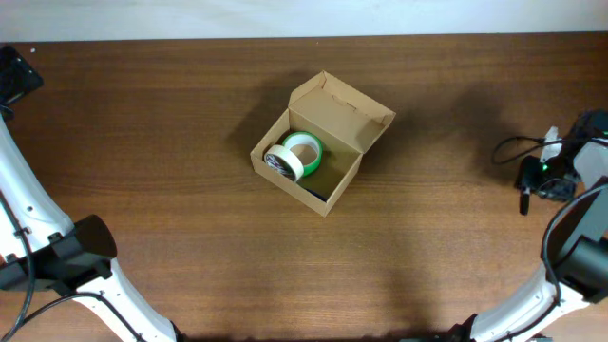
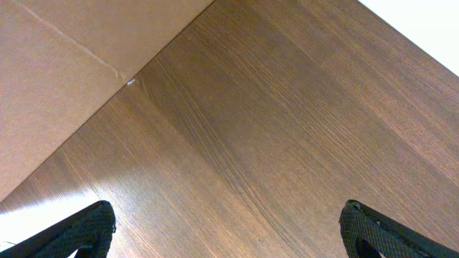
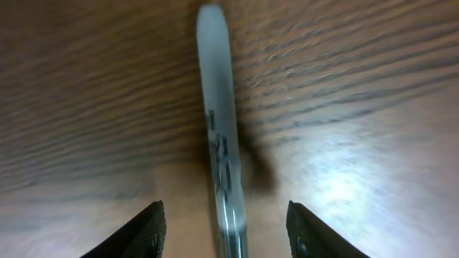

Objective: Pack container
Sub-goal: 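Grasp the black Sharpie marker with the right gripper, then carry the black marker with the right gripper over the box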

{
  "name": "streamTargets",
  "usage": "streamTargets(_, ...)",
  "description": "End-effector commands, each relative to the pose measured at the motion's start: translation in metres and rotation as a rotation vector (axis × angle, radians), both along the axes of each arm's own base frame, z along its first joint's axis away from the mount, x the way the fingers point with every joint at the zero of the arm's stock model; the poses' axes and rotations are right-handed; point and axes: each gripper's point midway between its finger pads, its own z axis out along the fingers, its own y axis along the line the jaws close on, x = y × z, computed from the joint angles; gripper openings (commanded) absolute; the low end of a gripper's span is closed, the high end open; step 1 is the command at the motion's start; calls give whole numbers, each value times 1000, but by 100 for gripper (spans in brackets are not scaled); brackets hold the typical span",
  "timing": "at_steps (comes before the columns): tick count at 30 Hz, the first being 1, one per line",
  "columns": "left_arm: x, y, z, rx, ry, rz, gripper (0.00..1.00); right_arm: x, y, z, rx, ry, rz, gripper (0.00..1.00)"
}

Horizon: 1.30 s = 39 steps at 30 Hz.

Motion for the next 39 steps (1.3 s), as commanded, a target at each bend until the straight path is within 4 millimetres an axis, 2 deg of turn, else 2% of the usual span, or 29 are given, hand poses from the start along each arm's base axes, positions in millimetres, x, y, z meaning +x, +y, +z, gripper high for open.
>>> streamTargets(1,-3,-1,5,4,-6,-7,100,-2,0,-14,19,15,-52,55)
streamTargets(2,-3,-1,5,4,-6,-7,100,-2,0,-14,19,13,-60,52)
streamTargets(3,-3,-1,5,4,-6,-7,100,-1,0,-16,20,11,-68,41)
streamTargets(5,-3,-1,5,4,-6,-7,100,-1,-1,-16,20,11,-74,12)
streamTargets(6,-3,-1,5,4,-7,-7,100,-1,-1,-16,20,10,-78,4)
streamTargets(11,-3,-1,5,4,-6,-7,100,5,8,-12,74,-17,-90,3)
streamTargets(13,-3,-1,5,4,-6,-7,100,14,16,-1,134,-56,-82,3)
streamTargets(16,-3,-1,5,4,-6,-7,100,35,30,32,224,-135,-60,3)
streamTargets(19,-3,-1,5,4,-6,-7,100,56,43,86,272,-203,-40,4)
streamTargets(22,-3,-1,5,4,-6,-7,100,69,68,149,275,-249,29,4)
streamTargets(23,-3,-1,5,4,-6,-7,100,73,84,177,266,-268,71,4)
streamTargets(25,-3,-1,5,4,-6,-7,100,78,115,219,249,-303,151,4)
streamTargets(27,-3,-1,5,4,-6,-7,100,80,155,261,221,-352,259,4)
streamTargets(29,-3,-1,5,4,-6,-7,100,81,190,289,174,-389,357,4)
streamTargets(30,-3,-1,5,4,-6,-7,100,80,227,307,134,-415,453,4)
streamTargets(31,-3,-1,5,4,-6,-7,100,79,250,314,113,-424,513,3)
streamTargets(34,-3,-1,5,4,-6,-7,100,69,315,313,59,-407,725,4)
streamTargets(36,-3,-1,5,4,-7,-7,100,61,355,295,-4,-347,842,4)
streamTargets(39,-3,-1,5,4,-6,-7,100,47,400,264,-49,-256,969,4)
